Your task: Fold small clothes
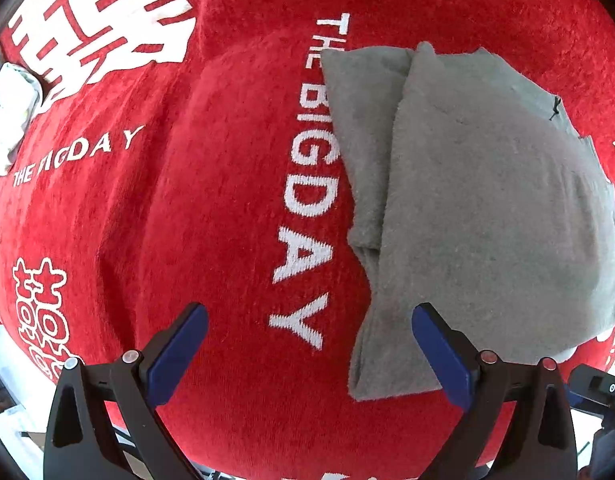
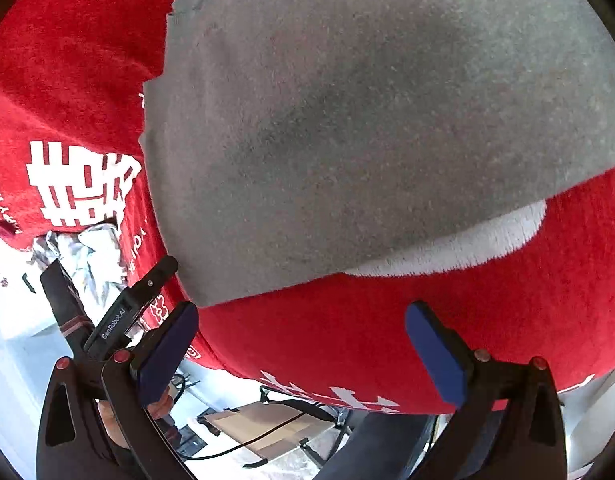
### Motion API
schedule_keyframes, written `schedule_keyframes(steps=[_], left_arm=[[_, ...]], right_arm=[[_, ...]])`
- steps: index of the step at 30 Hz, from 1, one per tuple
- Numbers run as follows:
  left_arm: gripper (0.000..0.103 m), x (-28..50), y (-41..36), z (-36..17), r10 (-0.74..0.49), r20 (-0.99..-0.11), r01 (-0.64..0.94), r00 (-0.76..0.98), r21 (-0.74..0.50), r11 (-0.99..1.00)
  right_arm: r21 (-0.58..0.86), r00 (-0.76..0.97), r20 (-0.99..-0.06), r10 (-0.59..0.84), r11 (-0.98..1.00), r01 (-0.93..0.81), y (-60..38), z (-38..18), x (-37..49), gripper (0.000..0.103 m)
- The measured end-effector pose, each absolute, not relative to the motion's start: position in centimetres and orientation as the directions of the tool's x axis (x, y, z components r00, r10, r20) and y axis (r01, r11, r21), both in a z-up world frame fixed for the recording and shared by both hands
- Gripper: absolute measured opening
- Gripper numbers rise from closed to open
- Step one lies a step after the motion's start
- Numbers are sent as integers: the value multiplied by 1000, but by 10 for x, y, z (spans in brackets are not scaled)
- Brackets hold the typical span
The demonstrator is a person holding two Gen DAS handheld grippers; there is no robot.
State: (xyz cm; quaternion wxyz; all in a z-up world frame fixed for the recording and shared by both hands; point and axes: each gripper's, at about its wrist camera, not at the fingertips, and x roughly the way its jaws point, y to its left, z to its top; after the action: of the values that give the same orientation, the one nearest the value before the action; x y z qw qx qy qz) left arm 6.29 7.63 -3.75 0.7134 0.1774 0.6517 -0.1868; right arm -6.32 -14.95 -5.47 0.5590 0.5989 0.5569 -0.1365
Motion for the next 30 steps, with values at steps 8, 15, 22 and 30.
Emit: schedule_keyframes(steps=[8, 15, 22, 30], left_arm=[[102, 64, 71, -40, -33, -997, 516, 75, 10, 856], [102, 83, 80, -39, -143, -989, 496, 21, -114, 861], [102, 108, 83, -41, -343, -935, 429, -88, -346, 834], [102, 123, 70, -57, -486, -846, 337, -219, -533, 776]], right_arm=[[570, 425, -744, 515, 157, 806, -144, -62, -64, 103], [644, 539, -683, 493, 57, 763, -136, -70, -58, 103], [730, 672, -586, 453, -66, 680, -130, -82, -30, 103], [684, 737, -523, 429, -305, 663, -125, -102, -31, 9]])
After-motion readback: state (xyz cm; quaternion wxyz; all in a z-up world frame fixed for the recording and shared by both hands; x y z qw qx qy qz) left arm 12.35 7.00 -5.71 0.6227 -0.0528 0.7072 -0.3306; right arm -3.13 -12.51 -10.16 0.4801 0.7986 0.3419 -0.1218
